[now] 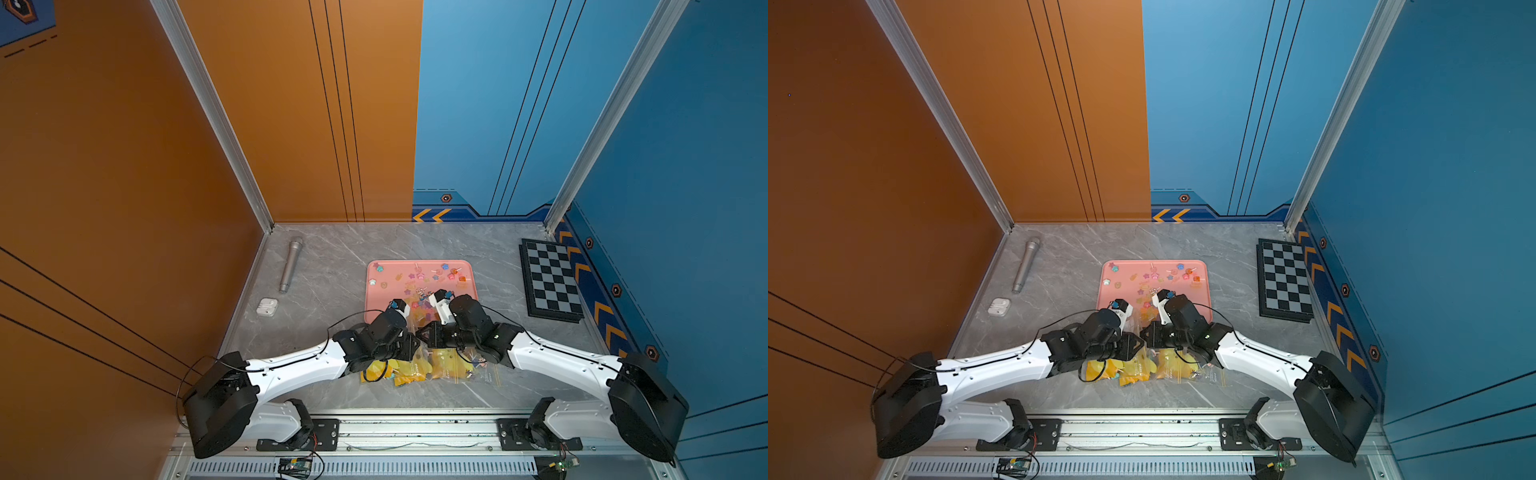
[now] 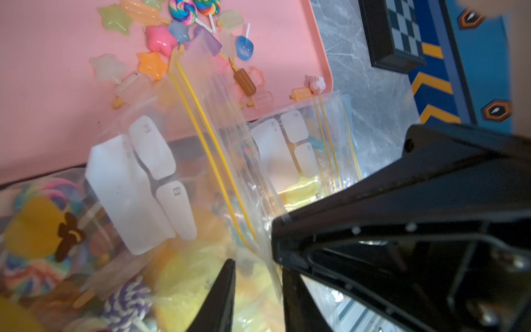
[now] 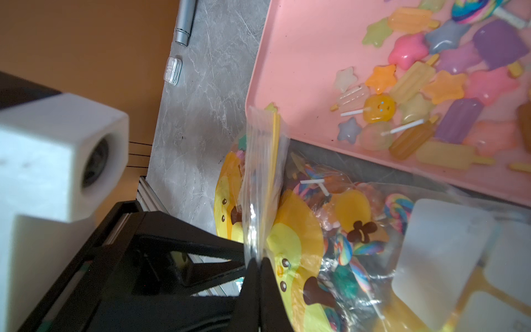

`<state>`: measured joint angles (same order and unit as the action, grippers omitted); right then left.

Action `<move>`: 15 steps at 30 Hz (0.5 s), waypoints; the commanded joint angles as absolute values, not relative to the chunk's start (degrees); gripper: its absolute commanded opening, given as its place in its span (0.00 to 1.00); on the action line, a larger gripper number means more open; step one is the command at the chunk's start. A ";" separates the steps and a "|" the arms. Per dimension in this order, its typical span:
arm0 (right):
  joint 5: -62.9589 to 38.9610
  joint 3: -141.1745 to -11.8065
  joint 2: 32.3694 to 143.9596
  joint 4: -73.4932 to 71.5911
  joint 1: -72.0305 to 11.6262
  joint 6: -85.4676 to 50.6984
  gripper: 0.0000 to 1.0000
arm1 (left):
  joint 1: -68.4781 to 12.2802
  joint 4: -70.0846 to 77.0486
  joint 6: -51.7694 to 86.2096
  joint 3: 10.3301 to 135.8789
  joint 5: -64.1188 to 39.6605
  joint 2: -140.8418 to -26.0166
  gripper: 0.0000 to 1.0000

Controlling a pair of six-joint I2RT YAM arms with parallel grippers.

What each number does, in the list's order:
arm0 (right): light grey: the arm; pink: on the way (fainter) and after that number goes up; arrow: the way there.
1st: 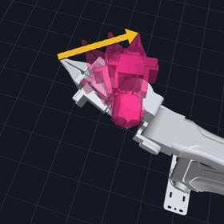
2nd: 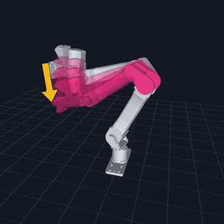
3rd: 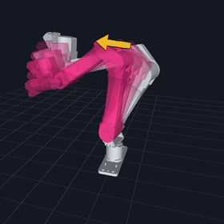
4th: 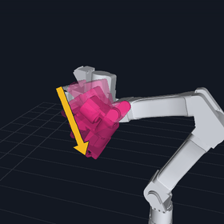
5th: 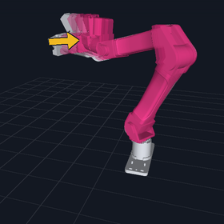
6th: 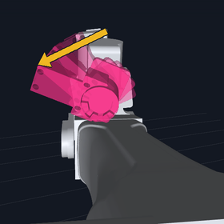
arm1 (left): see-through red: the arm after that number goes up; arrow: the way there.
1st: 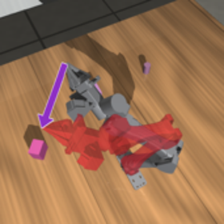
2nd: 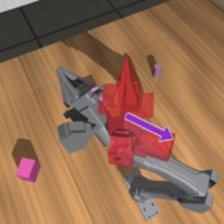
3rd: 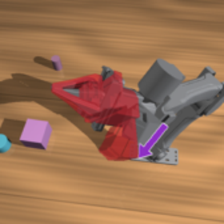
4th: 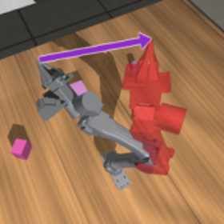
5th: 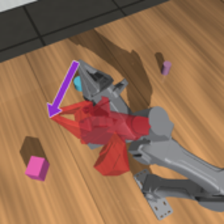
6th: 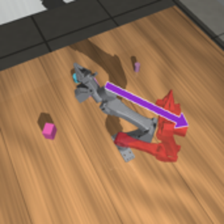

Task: Pour candies out of the ziploc bag
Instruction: Open the ziploc bag at the center of the board.

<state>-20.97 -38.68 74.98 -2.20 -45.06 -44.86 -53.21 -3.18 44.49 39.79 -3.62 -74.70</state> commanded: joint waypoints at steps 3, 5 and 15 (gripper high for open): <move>-20.75 -38.65 75.40 -4.39 -45.44 -44.38 0.00 | -51.91 -0.91 45.00 38.46 -6.18 -74.44 0.14; -20.56 -38.56 75.41 -4.39 -45.40 -44.30 0.00 | -51.70 -0.38 45.17 38.07 -6.67 -74.25 0.09; -19.56 -38.40 75.44 -3.66 -45.46 -43.80 0.00 | -50.79 -0.75 45.44 36.24 -6.73 -71.73 0.00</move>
